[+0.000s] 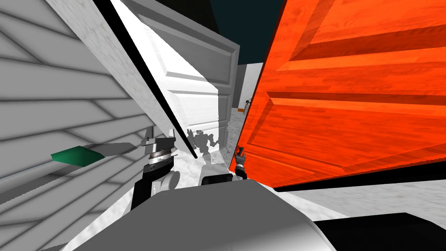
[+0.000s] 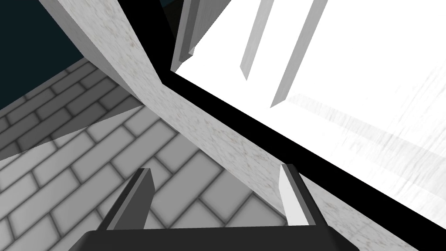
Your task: Push the door open
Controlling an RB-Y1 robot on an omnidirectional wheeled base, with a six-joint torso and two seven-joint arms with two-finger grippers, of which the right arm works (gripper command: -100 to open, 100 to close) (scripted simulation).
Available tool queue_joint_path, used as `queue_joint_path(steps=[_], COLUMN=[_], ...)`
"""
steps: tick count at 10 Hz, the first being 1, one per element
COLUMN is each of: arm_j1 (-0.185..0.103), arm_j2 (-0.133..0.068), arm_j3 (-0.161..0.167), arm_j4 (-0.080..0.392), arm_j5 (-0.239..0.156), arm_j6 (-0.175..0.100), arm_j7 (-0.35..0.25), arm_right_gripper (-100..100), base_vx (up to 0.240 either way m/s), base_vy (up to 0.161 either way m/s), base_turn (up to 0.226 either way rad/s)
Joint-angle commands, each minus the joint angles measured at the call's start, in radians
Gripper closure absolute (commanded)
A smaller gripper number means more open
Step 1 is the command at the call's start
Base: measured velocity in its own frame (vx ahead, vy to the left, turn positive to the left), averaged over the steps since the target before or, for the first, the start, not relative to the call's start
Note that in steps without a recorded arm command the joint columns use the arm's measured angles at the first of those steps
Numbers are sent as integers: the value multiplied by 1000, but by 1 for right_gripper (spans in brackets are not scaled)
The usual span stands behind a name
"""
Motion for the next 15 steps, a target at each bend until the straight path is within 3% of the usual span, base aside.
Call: queue_joint_path(steps=[1, 6, 7, 15], arm_j1=[1, 1, -17, -65], arm_j2=[0, 0, 3, 22], arm_j3=[0, 0, -34, -149], arm_j4=[-1, -1, 13, 65], arm_j5=[0, 0, -4, -16], arm_j6=[1, 1, -3, -30], arm_j7=[2, 2, 6, 23], arm_right_gripper=[100, 100, 100, 100], base_vx=[-16, -10, 102, 106], base_vy=[3, 3, -26, -31], base_turn=[-6, 3, 67, 42])
